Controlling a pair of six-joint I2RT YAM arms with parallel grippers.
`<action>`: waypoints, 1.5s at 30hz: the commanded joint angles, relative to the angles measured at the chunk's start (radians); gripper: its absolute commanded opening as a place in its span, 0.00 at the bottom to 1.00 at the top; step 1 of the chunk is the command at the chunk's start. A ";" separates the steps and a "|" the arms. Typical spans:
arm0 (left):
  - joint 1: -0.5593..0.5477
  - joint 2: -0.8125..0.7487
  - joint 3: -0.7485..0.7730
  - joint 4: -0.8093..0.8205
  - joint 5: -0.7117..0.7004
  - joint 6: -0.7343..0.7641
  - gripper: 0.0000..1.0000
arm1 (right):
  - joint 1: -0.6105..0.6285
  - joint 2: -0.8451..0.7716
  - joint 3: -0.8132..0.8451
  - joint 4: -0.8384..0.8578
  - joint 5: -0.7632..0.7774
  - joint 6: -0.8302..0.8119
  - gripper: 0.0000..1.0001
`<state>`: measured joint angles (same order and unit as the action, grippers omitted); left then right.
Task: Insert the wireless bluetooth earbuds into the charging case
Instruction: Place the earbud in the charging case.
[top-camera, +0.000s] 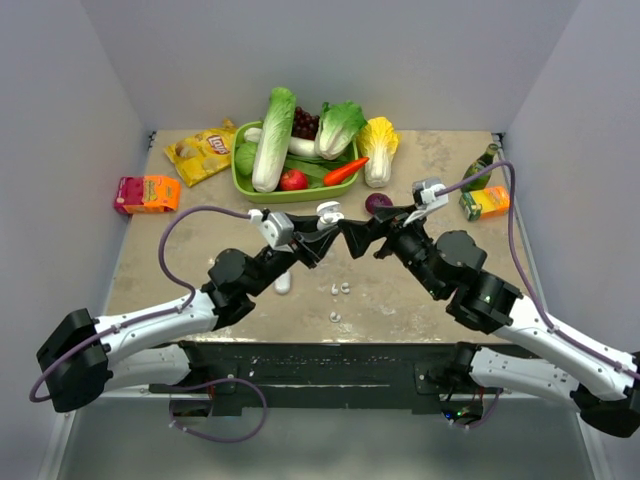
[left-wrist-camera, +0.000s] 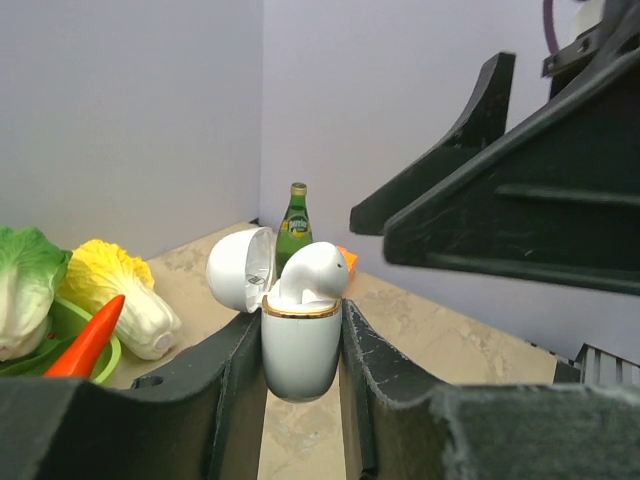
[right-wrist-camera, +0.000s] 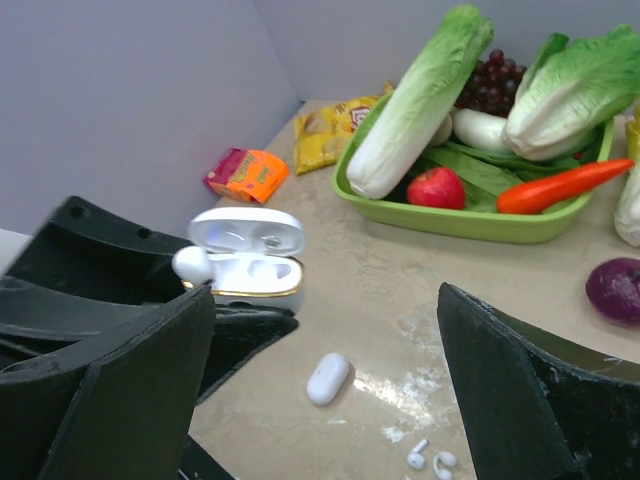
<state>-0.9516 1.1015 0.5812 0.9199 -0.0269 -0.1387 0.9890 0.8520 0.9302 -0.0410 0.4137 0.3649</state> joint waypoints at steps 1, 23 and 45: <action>-0.004 0.024 0.071 -0.048 -0.036 -0.001 0.00 | -0.003 -0.025 0.022 0.086 -0.073 -0.007 0.98; -0.006 0.028 0.060 -0.024 0.016 -0.013 0.00 | -0.003 0.081 0.096 -0.017 0.008 0.012 0.98; -0.006 -0.020 0.032 0.022 0.021 -0.016 0.00 | -0.010 0.045 0.073 -0.049 0.068 0.011 0.98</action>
<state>-0.9512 1.1213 0.6224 0.8486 -0.0185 -0.1398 0.9894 0.9142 0.9817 -0.0772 0.4263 0.3805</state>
